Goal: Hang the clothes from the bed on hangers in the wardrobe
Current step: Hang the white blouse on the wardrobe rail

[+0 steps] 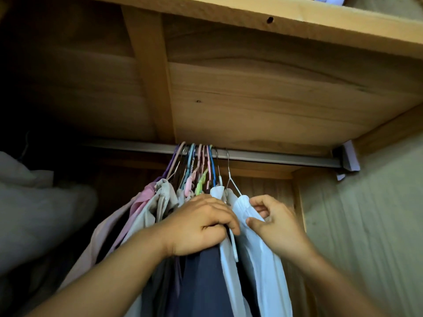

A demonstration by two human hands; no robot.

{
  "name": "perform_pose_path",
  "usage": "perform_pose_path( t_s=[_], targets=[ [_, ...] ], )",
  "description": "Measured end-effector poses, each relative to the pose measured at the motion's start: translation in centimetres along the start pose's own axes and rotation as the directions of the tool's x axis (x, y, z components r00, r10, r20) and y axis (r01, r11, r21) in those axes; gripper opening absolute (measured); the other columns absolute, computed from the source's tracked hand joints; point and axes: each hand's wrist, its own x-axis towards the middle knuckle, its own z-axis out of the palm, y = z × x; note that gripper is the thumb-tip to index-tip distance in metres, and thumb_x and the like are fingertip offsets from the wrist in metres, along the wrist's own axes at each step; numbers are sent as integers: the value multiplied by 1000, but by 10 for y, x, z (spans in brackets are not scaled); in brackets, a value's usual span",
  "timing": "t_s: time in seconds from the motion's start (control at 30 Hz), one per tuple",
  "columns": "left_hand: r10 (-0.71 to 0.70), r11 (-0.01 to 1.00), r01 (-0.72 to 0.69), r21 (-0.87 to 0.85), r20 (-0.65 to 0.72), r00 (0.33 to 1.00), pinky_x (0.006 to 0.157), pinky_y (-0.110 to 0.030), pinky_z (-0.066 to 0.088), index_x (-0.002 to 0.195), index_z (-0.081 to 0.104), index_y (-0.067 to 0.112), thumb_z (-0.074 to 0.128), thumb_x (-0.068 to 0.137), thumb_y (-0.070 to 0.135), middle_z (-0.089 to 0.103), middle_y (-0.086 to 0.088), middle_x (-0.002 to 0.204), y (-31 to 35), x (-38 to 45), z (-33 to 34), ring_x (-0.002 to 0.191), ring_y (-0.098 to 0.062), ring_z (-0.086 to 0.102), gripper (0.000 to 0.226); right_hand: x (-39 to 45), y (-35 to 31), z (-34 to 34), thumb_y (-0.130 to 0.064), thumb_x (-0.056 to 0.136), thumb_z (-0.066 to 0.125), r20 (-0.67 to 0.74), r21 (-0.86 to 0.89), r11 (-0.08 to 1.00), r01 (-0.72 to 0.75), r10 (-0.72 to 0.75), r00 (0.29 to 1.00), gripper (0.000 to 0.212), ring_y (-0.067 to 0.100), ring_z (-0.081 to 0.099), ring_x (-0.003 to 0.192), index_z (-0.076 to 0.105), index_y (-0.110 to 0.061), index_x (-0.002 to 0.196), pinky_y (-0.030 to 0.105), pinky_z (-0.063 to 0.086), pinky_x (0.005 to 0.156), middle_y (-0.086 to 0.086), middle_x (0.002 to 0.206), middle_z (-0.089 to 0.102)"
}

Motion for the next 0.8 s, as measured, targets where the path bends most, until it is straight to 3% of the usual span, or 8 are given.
perform_pose_path(
  t_s=[0.13, 0.27, 0.43, 0.5, 0.57, 0.67, 0.73, 0.8],
  targets=[
    [14, 999, -16, -28, -63, 998, 103, -25, 26, 96, 71, 27, 34, 71, 32, 65, 15, 107, -9, -10, 4, 109, 4, 50, 44, 2, -4, 12, -7, 81, 68, -18, 175, 982, -75, 79, 997, 33, -4, 55, 83, 57, -26, 105, 6, 40, 69, -16, 96, 60],
    [21, 999, -25, -40, -77, 997, 101, -25, 29, 94, 70, 28, 32, 70, 33, 65, 13, 104, -11, -11, 3, 106, 0, 52, 45, 9, -14, 17, -1, 80, 68, 157, 383, 895, -227, 179, 971, 44, 2, 60, 81, 46, -34, 99, 14, 45, 70, -8, 91, 61],
    [20, 999, -25, -48, -90, 996, 103, -25, 29, 94, 70, 30, 30, 67, 38, 65, 15, 105, -16, -13, 4, 109, 2, 51, 49, 18, -21, 20, 14, 79, 58, 280, 338, 887, -314, 224, 934, 66, 13, 58, 91, 41, -20, 133, 16, 46, 69, 8, 115, 55],
    [24, 998, -29, -52, -99, 995, 103, -26, 29, 95, 70, 30, 30, 68, 39, 65, 17, 105, -18, -14, 5, 109, 2, 50, 49, 18, -19, 20, 20, 78, 47, 260, 339, 890, -304, 222, 940, 70, 16, 56, 103, 42, -19, 135, 18, 47, 76, 7, 124, 52],
    [28, 998, -34, -52, -109, 994, 104, -25, 28, 96, 70, 30, 30, 68, 38, 64, 18, 106, -20, -16, 6, 109, 3, 50, 49, 14, -16, 19, 23, 76, 40, 220, 353, 894, -277, 209, 953, 69, 9, 56, 109, 49, -26, 125, 18, 46, 81, 0, 124, 54],
    [34, 998, -42, -57, -124, 992, 103, -22, 26, 96, 71, 29, 29, 70, 38, 64, 18, 107, -23, -19, 7, 110, 3, 49, 50, 12, -11, 13, 25, 76, 36, 178, 349, 900, -260, 209, 962, 66, -16, 58, 83, 53, -34, 101, 7, 47, 69, -21, 104, 56],
    [40, 997, -48, -60, -132, 990, 103, -19, 23, 96, 71, 29, 28, 70, 39, 64, 18, 107, -23, -20, 7, 109, 4, 49, 51, 12, -7, 5, 24, 76, 37, 197, 348, 899, -264, 205, 959, 67, -17, 58, 80, 49, -30, 113, 6, 47, 67, -24, 102, 53],
    [40, 997, -49, -61, -139, 990, 103, -18, 22, 96, 71, 29, 28, 70, 39, 64, 18, 106, -24, -21, 7, 109, 4, 49, 51, 10, -4, -4, 22, 77, 39, 209, 326, 903, -279, 219, 953, 71, -6, 58, 94, 43, -27, 128, 8, 47, 75, -18, 114, 54]
  ],
)
